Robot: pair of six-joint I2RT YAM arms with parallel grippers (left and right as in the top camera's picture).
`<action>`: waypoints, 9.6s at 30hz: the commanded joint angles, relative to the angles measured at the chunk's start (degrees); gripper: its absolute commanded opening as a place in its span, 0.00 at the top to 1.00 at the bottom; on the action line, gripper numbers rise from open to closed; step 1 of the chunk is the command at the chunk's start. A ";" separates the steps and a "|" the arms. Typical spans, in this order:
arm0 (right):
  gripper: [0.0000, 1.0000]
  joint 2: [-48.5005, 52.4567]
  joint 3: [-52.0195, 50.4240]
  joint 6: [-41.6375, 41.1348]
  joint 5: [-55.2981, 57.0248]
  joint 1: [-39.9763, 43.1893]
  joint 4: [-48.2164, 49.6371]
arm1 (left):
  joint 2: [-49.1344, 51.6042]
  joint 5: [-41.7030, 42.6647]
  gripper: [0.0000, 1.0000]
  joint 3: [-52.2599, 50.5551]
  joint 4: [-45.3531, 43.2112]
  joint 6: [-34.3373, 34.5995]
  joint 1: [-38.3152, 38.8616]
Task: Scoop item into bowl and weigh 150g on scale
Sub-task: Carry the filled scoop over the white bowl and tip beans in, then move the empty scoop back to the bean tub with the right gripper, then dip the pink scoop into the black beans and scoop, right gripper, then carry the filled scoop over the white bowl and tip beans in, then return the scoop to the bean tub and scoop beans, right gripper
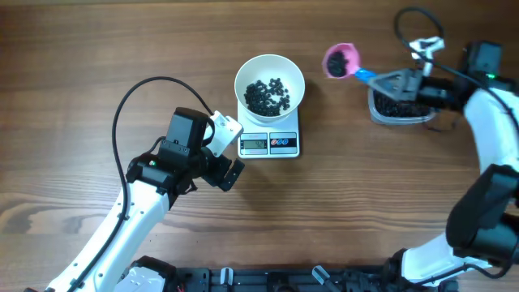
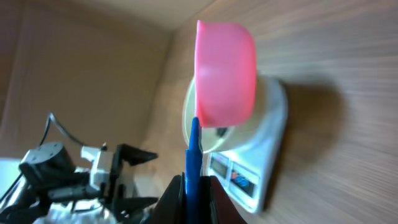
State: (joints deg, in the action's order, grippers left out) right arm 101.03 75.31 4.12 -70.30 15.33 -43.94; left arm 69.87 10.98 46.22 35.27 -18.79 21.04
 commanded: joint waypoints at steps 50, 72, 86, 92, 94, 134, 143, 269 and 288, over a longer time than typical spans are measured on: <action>0.96 -26.73 1.31 1.75 72.54 -28.85 4.26 | 0.33 -0.13 0.00 -0.26 -0.02 -0.31 -0.33; 0.96 -28.39 1.18 -13.51 67.63 -6.14 -14.10 | 0.33 -0.13 0.00 -0.26 -0.02 -0.31 -0.33; 0.96 -10.25 6.12 -8.11 76.67 -6.14 -12.66 | 0.33 -0.13 0.00 -0.26 -0.02 -0.31 -0.33; 0.96 -8.26 6.05 0.61 79.19 -6.14 -12.22 | 0.33 -0.13 0.00 -0.26 -0.02 -0.31 -0.33; 0.96 -6.40 5.95 3.45 77.99 -6.14 -12.85 | 0.33 -0.13 0.00 -0.26 -0.02 -0.31 -0.33; 0.96 0.76 5.31 -2.86 38.38 9.86 -14.21 | 0.33 -0.13 0.00 -0.26 -0.02 -0.31 -0.33; 0.96 0.76 5.31 3.63 24.90 16.90 -16.46 | 0.33 -0.13 0.00 -0.26 -0.02 -0.31 -0.33; 0.96 7.39 15.93 6.14 52.35 -4.50 -23.85 | 0.33 -0.13 0.00 -0.26 -0.02 -0.31 -0.33; 0.96 7.41 14.67 14.01 26.82 15.87 -26.95 | 0.33 -0.13 0.00 -0.26 -0.02 -0.31 -0.33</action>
State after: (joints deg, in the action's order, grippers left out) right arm 107.79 90.37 14.96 -36.34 29.54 -70.57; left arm 69.95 10.96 46.22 35.24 -18.79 21.04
